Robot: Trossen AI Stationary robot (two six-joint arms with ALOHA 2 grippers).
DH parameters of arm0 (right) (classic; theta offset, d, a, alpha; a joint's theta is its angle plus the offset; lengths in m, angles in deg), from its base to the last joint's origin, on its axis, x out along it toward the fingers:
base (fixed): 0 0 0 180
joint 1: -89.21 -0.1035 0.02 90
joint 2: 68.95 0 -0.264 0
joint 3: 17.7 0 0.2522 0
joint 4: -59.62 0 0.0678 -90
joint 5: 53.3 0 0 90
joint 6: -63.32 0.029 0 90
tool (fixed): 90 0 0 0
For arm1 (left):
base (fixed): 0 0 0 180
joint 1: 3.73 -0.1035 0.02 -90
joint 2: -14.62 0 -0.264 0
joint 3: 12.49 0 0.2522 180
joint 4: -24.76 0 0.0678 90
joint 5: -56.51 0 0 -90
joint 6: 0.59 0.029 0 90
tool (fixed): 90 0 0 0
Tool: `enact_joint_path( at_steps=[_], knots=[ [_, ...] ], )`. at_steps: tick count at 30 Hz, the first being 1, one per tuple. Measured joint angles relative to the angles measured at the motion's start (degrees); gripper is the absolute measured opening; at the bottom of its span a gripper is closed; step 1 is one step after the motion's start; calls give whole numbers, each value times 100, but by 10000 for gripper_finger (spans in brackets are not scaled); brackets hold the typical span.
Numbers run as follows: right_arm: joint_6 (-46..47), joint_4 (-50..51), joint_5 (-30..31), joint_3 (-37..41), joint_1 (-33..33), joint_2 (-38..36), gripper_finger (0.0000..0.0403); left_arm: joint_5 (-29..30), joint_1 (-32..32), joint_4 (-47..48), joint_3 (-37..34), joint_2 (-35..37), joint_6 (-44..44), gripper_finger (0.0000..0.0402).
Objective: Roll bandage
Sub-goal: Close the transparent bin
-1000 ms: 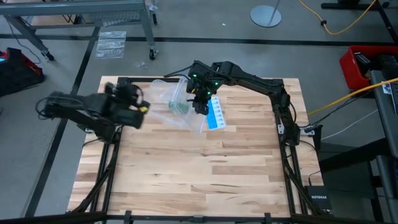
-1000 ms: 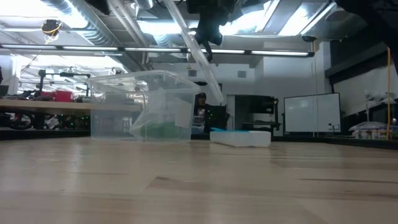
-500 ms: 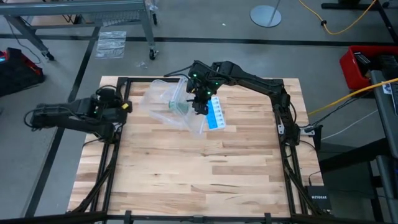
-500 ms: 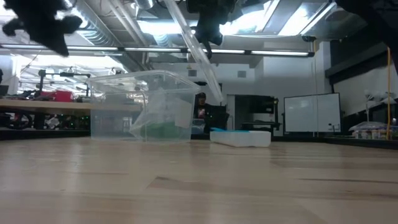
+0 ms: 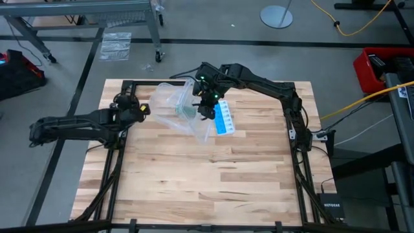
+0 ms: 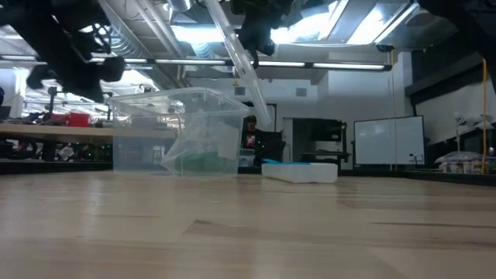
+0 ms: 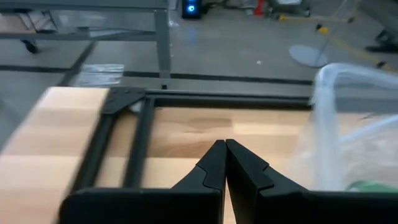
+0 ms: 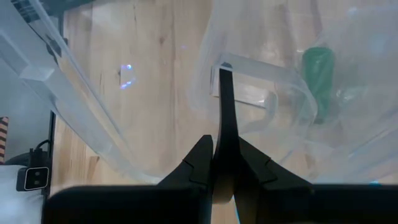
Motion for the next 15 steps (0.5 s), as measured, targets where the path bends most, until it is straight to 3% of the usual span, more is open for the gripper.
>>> enact_joint_path(
  at_steps=[7,15],
  knots=[
    [-6,-1,42,2,0,0,37,-985,-638,-2143,-366,-52,1506,3],
    [-31,-1,313,0,0,0,37,-1980,-1176,-2562,-344,-690,1729,3]
  ],
)
